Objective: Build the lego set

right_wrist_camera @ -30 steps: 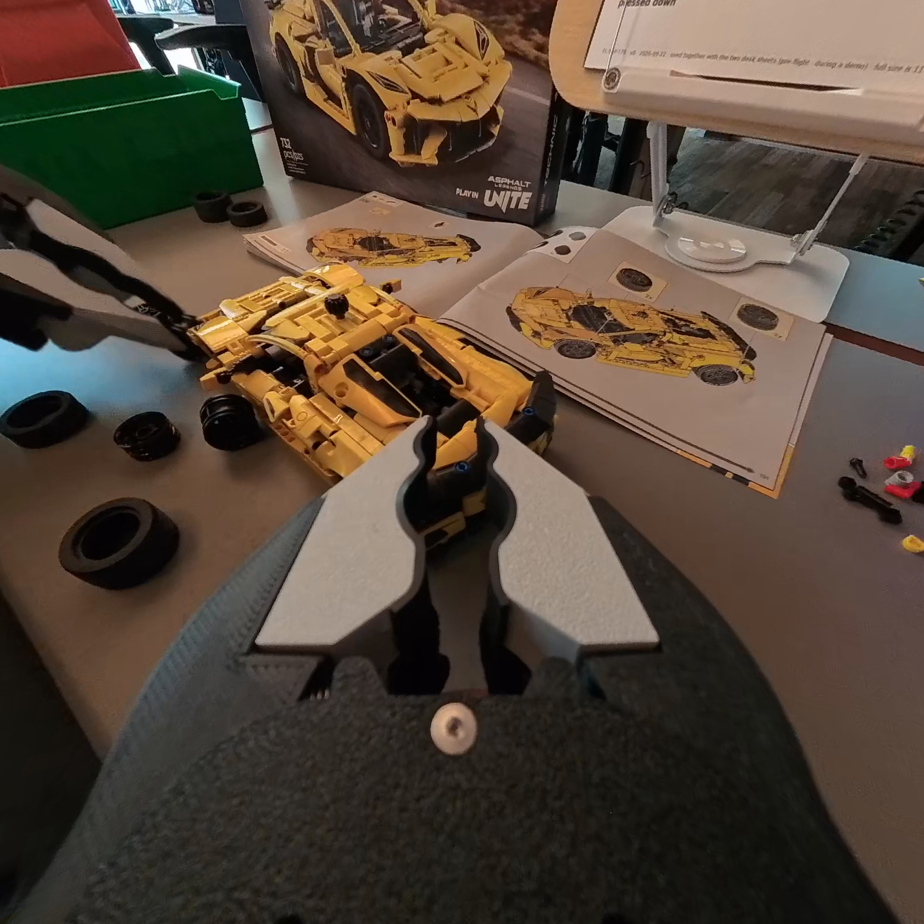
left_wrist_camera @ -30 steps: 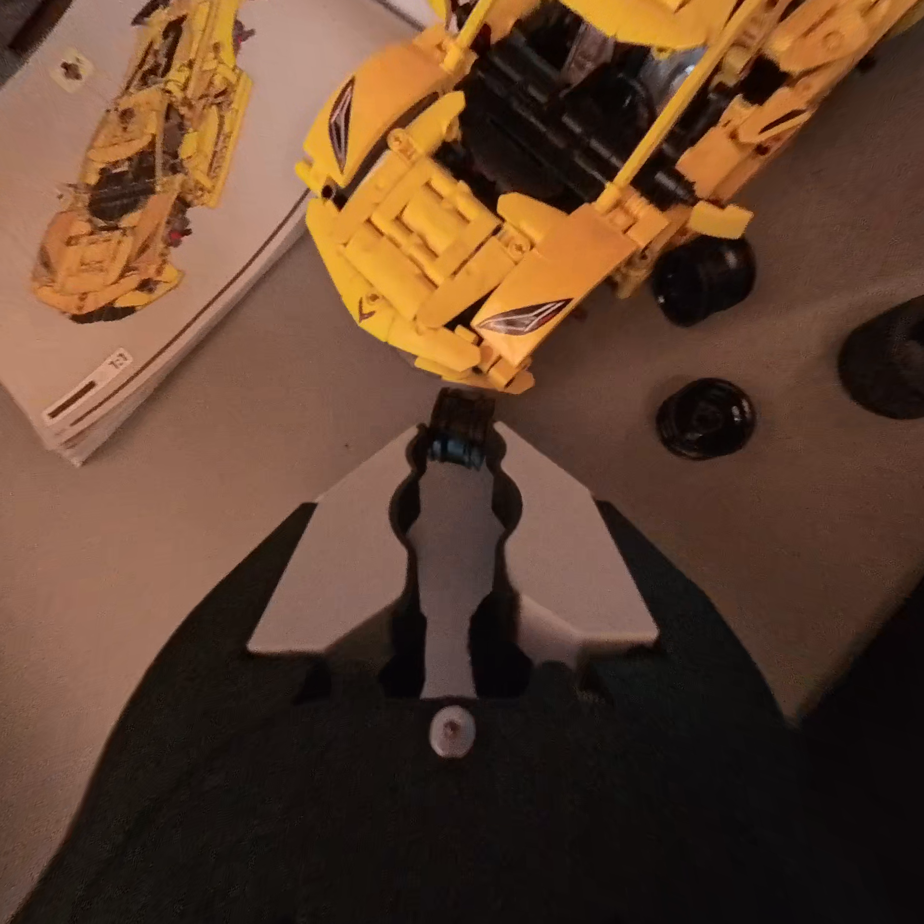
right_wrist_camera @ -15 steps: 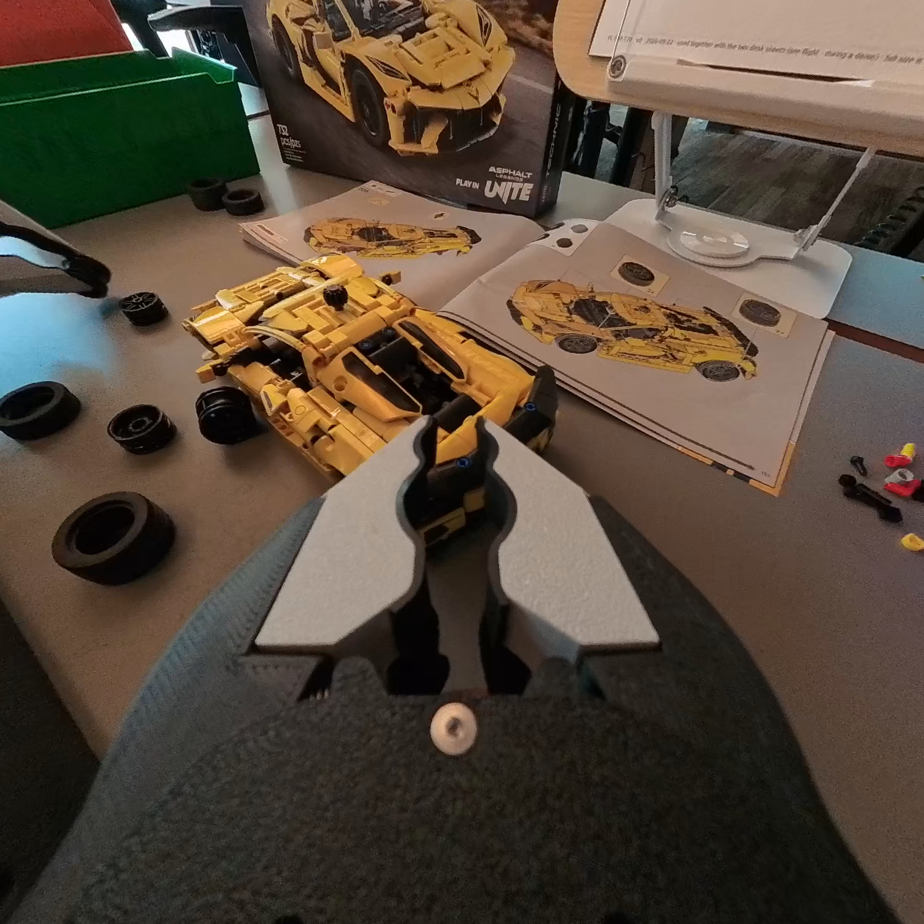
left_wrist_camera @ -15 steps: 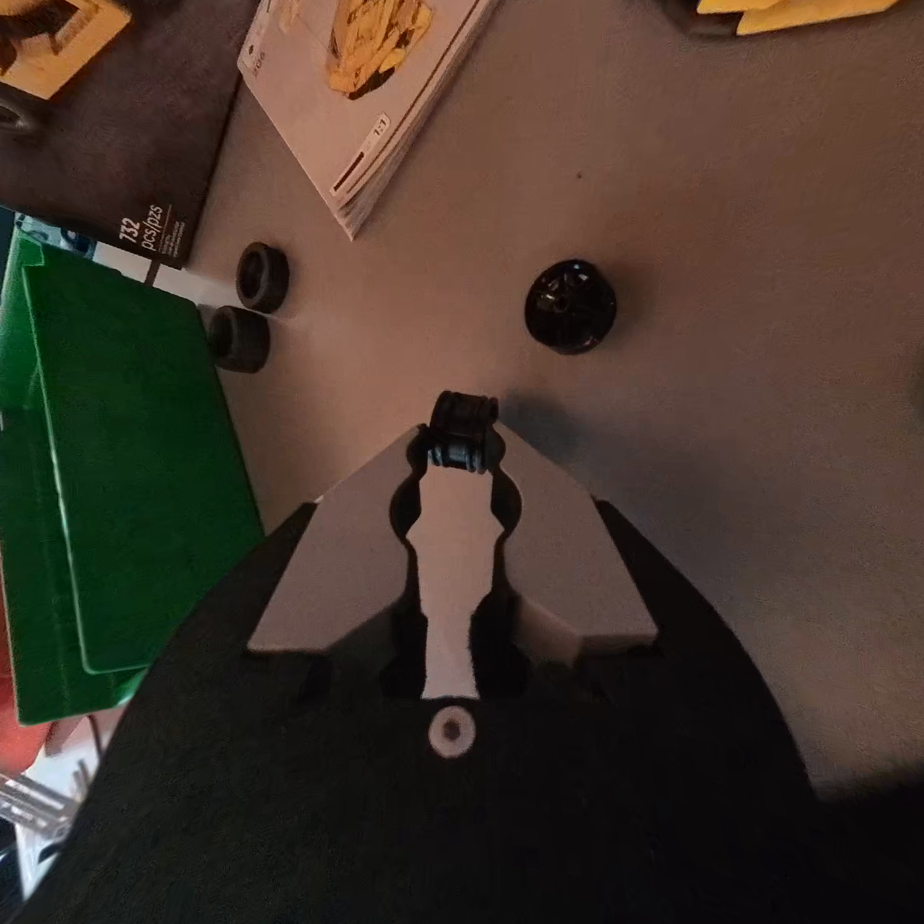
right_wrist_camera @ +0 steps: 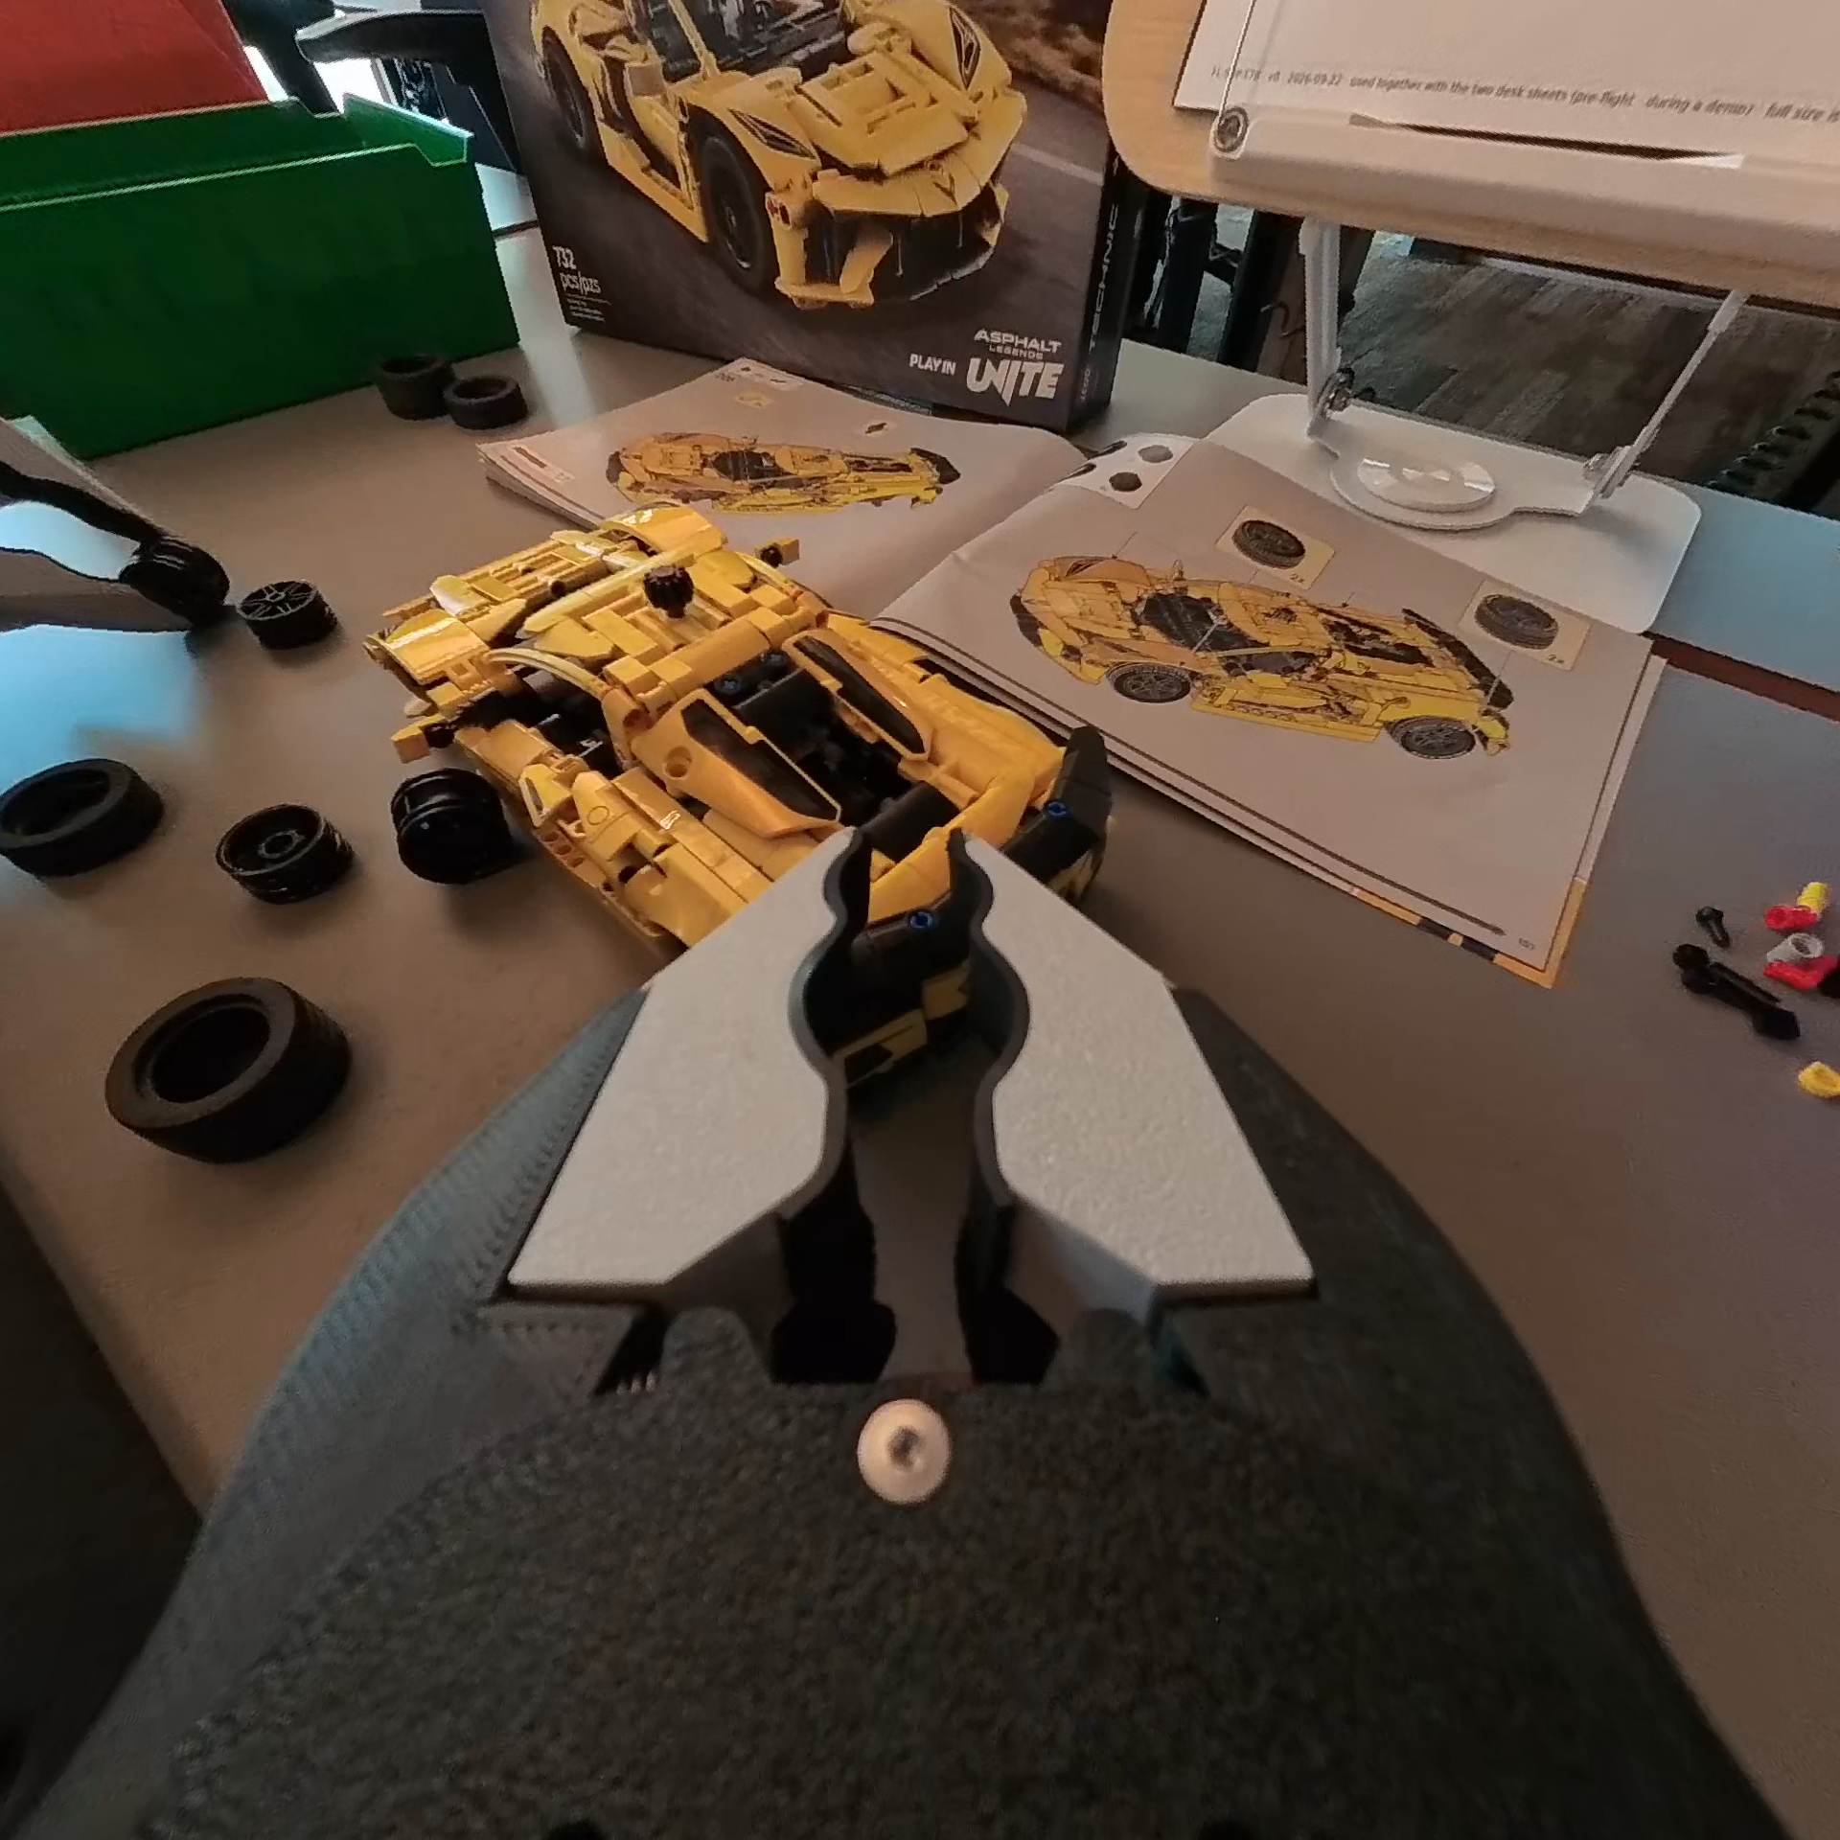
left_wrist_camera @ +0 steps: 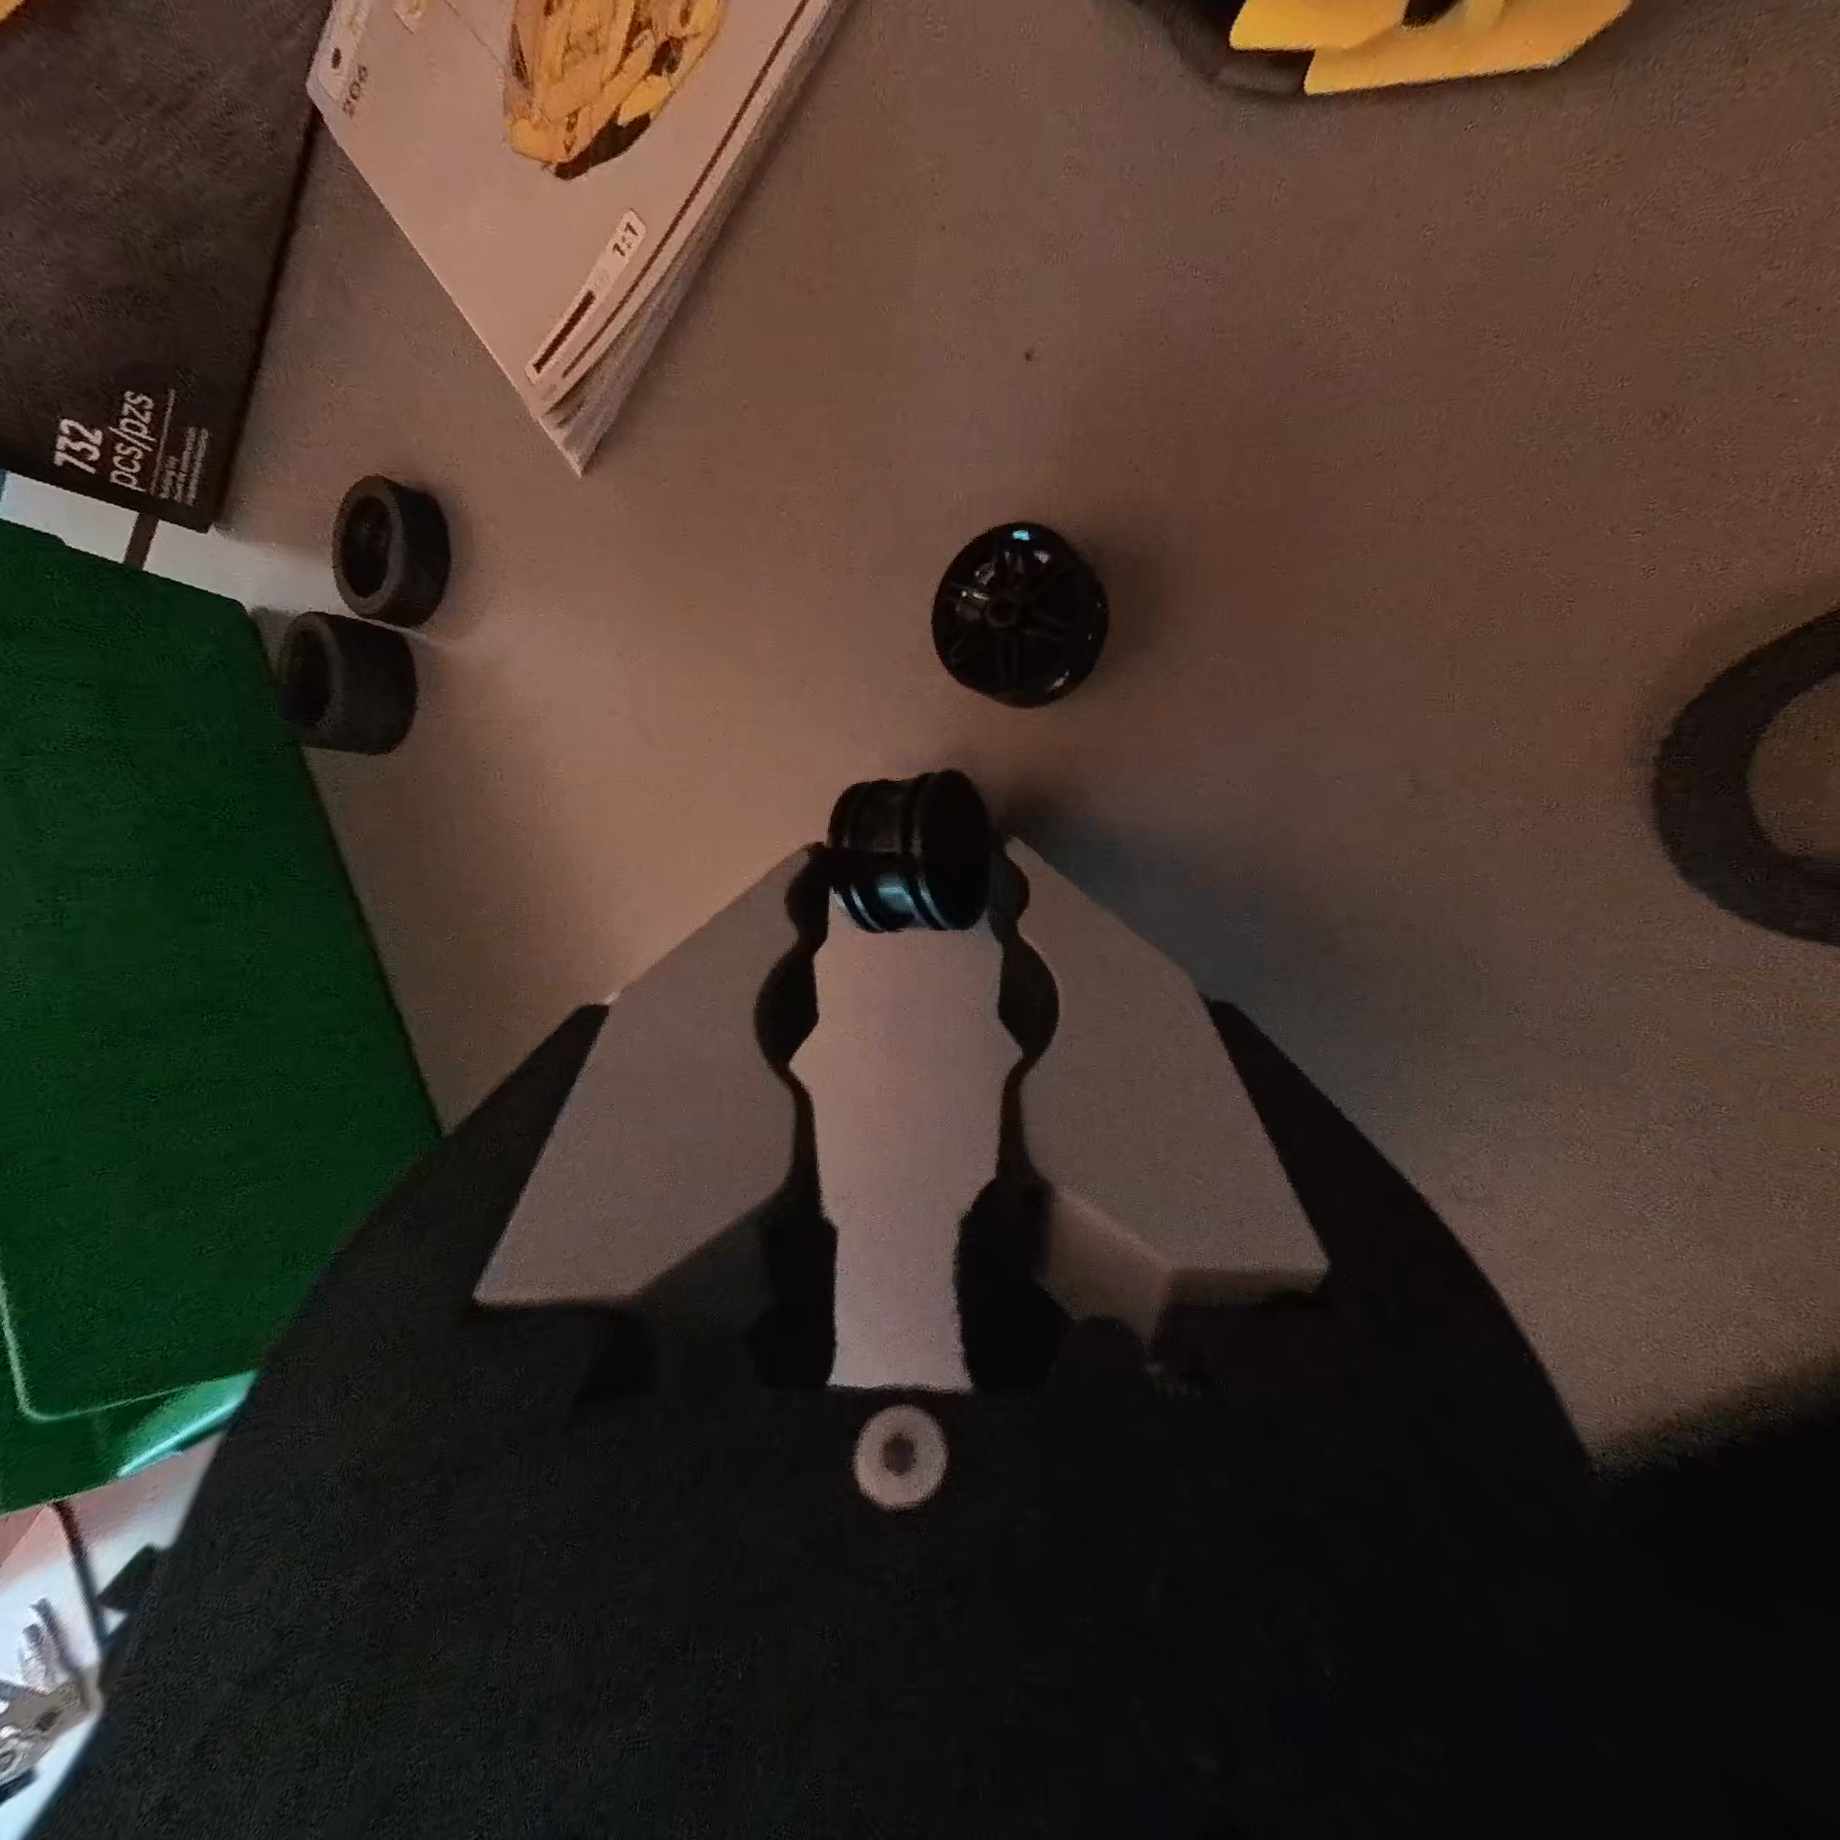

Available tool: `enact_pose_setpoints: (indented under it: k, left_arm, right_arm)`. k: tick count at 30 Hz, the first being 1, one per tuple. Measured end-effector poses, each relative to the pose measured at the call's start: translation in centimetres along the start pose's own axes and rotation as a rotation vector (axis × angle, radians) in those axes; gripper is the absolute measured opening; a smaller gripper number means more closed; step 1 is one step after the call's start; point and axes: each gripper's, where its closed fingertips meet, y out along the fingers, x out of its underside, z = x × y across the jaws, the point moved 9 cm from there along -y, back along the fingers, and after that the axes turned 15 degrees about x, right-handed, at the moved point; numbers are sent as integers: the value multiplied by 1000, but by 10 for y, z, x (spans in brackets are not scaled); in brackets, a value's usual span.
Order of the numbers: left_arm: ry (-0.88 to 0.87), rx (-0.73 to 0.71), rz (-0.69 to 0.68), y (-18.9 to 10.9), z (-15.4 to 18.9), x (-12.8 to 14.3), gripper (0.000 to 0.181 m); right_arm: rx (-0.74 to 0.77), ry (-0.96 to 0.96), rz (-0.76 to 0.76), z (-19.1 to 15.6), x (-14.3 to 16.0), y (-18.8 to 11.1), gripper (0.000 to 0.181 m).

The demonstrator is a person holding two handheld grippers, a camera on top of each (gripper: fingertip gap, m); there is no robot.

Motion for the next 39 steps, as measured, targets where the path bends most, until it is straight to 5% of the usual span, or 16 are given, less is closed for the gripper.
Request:
enact_pose_setpoints:
  k: [20, 30, 32, 39]
  left_arm:
    - [-325, 286, 432, -44, 1, 14, 33]
    - [-397, 308, 408, -18, -8, 24, 37]
    - [-370, 324, 401, -14, -9, 18, 21]
    - [115, -78, 100, -13, 6, 3, 22]
  right_arm:
    - [1, -2, -4, 0, 1, 0, 15]
    - [2, -7, -9, -1, 1, 1, 15]
    - [5, -7, -11, 0, 2, 1, 15]
    - [3, -10, -12, -1, 2, 2, 15]
